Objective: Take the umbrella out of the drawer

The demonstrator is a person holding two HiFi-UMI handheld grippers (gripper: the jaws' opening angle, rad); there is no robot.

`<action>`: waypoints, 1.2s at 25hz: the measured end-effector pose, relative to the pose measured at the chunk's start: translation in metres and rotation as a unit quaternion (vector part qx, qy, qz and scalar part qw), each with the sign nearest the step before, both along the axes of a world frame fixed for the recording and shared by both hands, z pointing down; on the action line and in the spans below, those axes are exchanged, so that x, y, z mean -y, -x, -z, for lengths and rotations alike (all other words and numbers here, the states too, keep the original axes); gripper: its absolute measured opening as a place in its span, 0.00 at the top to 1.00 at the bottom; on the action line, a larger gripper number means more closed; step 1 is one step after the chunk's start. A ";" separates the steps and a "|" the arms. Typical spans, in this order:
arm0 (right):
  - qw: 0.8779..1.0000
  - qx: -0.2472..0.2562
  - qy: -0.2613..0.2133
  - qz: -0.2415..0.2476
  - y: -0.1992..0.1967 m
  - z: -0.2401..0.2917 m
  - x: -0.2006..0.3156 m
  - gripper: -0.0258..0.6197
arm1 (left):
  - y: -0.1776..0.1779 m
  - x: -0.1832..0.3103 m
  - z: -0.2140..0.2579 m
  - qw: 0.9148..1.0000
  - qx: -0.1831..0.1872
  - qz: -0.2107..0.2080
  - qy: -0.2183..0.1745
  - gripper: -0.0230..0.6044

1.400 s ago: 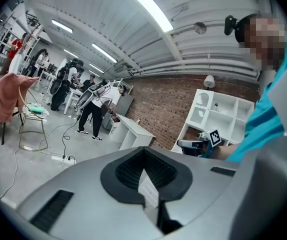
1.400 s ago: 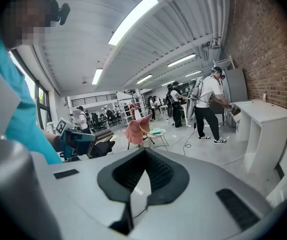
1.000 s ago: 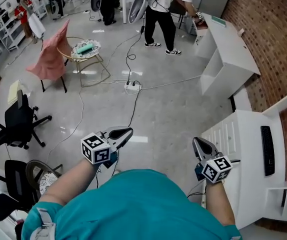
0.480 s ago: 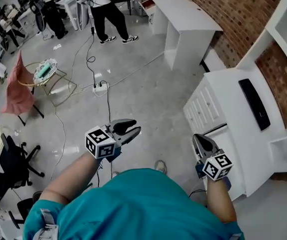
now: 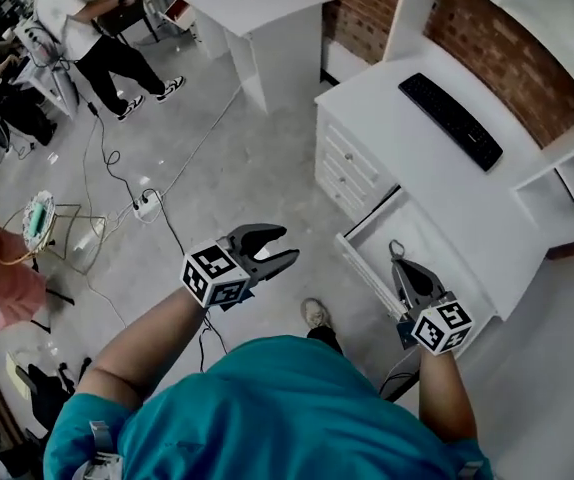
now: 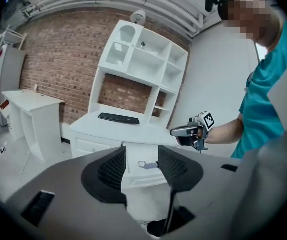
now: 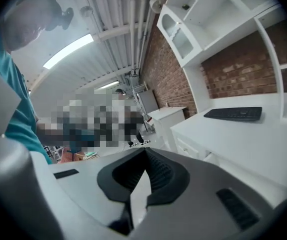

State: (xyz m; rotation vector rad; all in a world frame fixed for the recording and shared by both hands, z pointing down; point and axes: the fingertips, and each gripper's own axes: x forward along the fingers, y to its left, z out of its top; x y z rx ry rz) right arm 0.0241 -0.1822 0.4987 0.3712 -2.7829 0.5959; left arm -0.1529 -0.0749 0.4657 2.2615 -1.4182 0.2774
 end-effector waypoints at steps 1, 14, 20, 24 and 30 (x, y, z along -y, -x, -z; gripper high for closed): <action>1.000 -0.001 0.003 -0.015 -0.013 -0.003 0.008 0.93 | -0.011 0.014 -0.004 1.000 0.008 -0.021 0.004 0.64; 0.979 -0.017 0.040 -0.197 -0.190 -0.059 0.060 0.93 | -0.204 0.147 -0.089 0.942 0.119 -0.312 0.041 0.59; 0.962 -0.027 0.069 -0.262 -0.253 -0.087 0.057 0.93 | -0.285 0.165 -0.147 0.871 0.206 -0.442 0.057 0.55; 0.949 -0.032 0.091 -0.300 -0.285 -0.106 0.044 0.93 | -0.330 0.164 -0.186 0.820 0.251 -0.510 0.061 0.53; 0.931 -0.040 0.118 -0.343 -0.325 -0.129 0.028 0.93 | -0.380 0.163 -0.246 0.759 0.304 -0.570 0.082 0.49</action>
